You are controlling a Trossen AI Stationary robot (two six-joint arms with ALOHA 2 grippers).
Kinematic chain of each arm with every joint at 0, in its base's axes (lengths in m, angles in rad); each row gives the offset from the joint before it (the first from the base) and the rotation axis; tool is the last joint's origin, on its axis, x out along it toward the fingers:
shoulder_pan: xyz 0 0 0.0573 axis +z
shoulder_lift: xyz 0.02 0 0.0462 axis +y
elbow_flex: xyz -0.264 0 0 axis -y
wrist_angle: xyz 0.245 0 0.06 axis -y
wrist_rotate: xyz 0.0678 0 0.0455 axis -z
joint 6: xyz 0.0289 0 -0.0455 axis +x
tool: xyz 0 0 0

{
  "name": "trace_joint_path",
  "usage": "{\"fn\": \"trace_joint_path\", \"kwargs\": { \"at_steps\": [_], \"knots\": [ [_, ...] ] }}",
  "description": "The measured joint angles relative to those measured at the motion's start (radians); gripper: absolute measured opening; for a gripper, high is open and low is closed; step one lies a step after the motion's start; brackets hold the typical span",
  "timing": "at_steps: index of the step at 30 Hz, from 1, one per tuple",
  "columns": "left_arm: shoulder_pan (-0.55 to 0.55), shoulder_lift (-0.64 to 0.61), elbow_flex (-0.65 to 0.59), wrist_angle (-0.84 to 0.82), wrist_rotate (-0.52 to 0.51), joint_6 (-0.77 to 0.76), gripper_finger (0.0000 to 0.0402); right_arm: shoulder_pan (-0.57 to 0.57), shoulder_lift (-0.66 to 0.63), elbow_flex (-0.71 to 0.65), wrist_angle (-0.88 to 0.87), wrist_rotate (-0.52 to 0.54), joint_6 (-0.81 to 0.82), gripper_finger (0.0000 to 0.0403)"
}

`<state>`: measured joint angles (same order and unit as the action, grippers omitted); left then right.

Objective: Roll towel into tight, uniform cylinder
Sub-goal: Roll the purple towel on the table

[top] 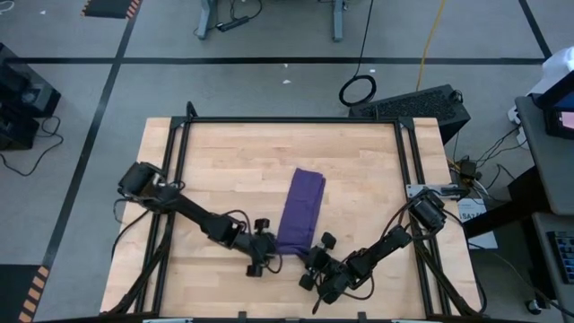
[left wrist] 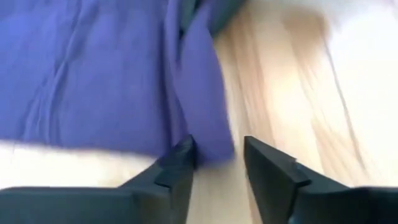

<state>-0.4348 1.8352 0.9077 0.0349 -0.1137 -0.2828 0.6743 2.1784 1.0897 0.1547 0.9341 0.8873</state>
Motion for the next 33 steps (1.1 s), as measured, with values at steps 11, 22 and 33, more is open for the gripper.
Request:
{"fn": "trace_joint_path", "kwargs": {
  "at_steps": [11,22,33],
  "knots": [
    [-0.179,-0.040,-0.053,0.161,-0.271,0.263,0.0212,0.000,-0.002,0.000,0.004,-0.046,0.195,0.0034],
    [-0.183,0.079,-0.053,0.248,-0.501,0.501,0.0198,0.000,-0.013,-0.002,0.071,-0.127,0.226,0.0036],
    [-0.151,0.078,-0.051,0.244,-0.376,0.428,0.0060,0.002,-0.012,-0.002,0.106,-0.140,0.157,0.0040]
  ]
}}
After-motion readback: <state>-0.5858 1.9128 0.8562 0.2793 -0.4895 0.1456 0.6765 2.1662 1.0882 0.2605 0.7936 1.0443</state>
